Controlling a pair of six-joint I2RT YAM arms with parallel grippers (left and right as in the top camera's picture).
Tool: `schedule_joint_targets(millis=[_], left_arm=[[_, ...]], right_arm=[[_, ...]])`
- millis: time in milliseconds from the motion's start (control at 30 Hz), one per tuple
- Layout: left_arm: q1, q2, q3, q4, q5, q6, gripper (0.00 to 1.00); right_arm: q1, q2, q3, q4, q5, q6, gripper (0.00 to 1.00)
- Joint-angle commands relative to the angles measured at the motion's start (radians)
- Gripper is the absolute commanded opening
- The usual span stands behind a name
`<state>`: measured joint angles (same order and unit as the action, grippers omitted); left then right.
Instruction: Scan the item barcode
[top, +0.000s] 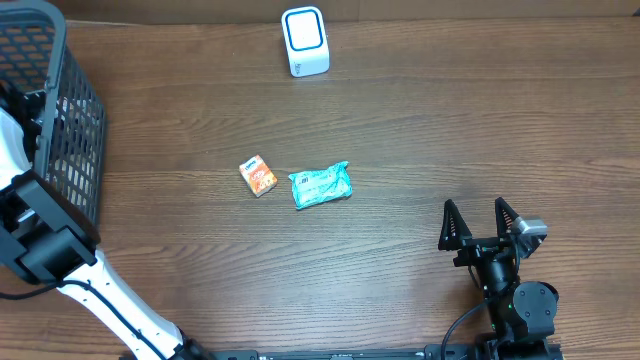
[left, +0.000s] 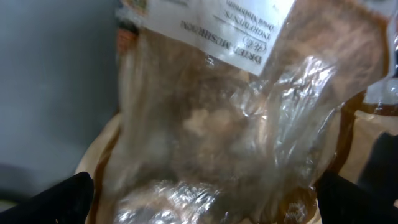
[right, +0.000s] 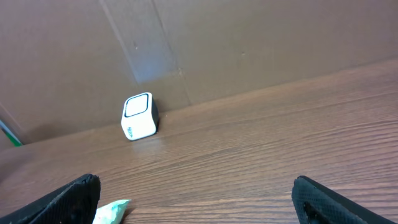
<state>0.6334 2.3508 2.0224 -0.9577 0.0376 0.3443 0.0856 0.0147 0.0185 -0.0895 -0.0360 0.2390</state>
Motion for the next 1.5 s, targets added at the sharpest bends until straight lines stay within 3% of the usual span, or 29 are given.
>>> schedule_joint_targets(millis=[0, 133, 367, 567, 967, 1467], left_arm=[[-0.005, 0.000, -0.052, 0.021, 0.042, 0.015, 1.00], [-0.005, 0.000, -0.093, 0.040, 0.042, 0.015, 1.00], [-0.006, 0.000, -0.104, 0.033, 0.041, 0.014, 0.57], [-0.006, 0.000, -0.104, 0.023, 0.038, 0.001, 0.45], [-0.004, -0.067, -0.046, -0.056, 0.033, -0.075, 0.45], [-0.003, -0.476, -0.022, -0.076, 0.034, -0.273, 0.44]], right_arm=[[0.004, -0.012, -0.011, 0.006, 0.013, -0.001, 1.00], [0.004, -0.012, -0.011, 0.006, 0.013, -0.001, 1.00], [0.004, -0.012, -0.011, 0.006, 0.013, -0.001, 1.00], [0.004, -0.012, -0.011, 0.006, 0.013, -0.001, 1.00], [0.004, -0.012, -0.011, 0.006, 0.013, -0.001, 1.00], [0.004, -0.012, -0.011, 0.006, 0.013, -0.001, 1.00]])
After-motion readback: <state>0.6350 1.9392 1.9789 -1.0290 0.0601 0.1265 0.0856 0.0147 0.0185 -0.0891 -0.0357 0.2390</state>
